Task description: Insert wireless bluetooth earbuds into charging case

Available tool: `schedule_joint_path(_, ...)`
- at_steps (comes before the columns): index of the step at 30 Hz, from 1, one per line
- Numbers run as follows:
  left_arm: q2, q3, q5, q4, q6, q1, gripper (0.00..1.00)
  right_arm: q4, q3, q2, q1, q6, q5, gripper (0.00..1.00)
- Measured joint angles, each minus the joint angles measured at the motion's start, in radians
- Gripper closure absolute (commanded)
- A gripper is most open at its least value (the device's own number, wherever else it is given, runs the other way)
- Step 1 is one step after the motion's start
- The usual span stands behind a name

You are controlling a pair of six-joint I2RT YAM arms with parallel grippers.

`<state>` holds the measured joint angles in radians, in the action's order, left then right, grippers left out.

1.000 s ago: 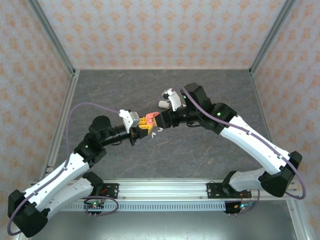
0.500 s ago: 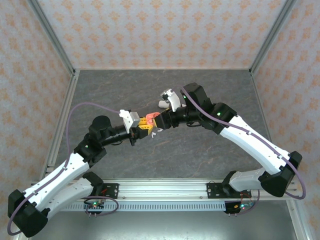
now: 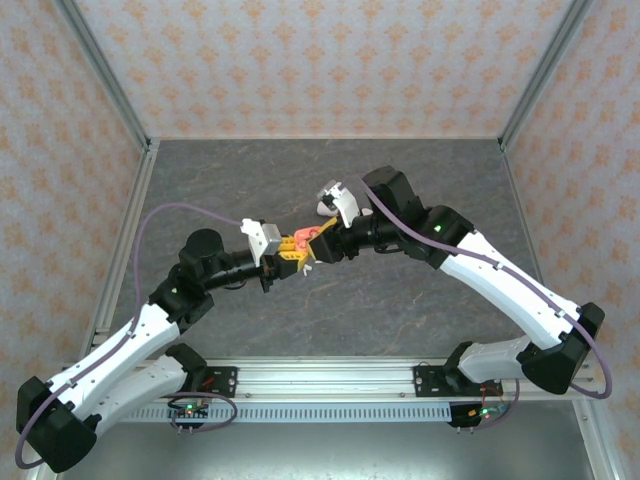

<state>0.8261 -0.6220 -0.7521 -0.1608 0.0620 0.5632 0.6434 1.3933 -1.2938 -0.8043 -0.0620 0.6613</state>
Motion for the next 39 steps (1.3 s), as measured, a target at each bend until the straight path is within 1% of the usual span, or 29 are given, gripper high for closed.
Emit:
schedule_joint_path(7,0.003,-0.001,0.0,0.014,0.0,0.0,1.0,0.009,0.0,0.002,0.0,-0.022,-0.034,0.45)
schedule_joint_path(11,0.003,-0.001,0.0,0.016,0.0,0.0,1.0,0.012,0.0,0.019,0.007,-0.019,-0.068,0.36)
schedule_joint_path(13,0.003,-0.002,0.001,0.016,0.001,0.0,1.0,0.012,0.0,0.036,0.014,-0.007,-0.088,0.34)
schedule_joint_path(18,0.003,-0.002,0.039,0.007,0.01,0.004,1.0,0.015,0.0,0.076,0.016,0.054,-0.16,0.34)
schedule_joint_path(22,-0.005,-0.001,0.105,-0.015,0.02,0.02,1.0,0.028,0.004,0.087,0.016,0.135,-0.241,0.4)
schedule_joint_path(27,-0.021,0.001,0.186,-0.057,0.045,0.027,1.0,0.053,0.008,0.106,0.016,0.24,-0.315,0.43)
schedule_joint_path(30,-0.018,0.001,0.208,-0.077,0.065,0.027,1.0,0.056,0.023,0.108,0.016,0.273,-0.321,0.41)
schedule_joint_path(35,0.018,-0.003,0.211,-0.097,0.08,0.033,1.0,0.051,0.045,0.084,0.016,0.291,-0.317,0.37)
schedule_joint_path(39,0.031,-0.007,0.211,-0.097,0.093,0.04,1.0,0.038,0.048,0.066,0.016,0.298,-0.309,0.42)
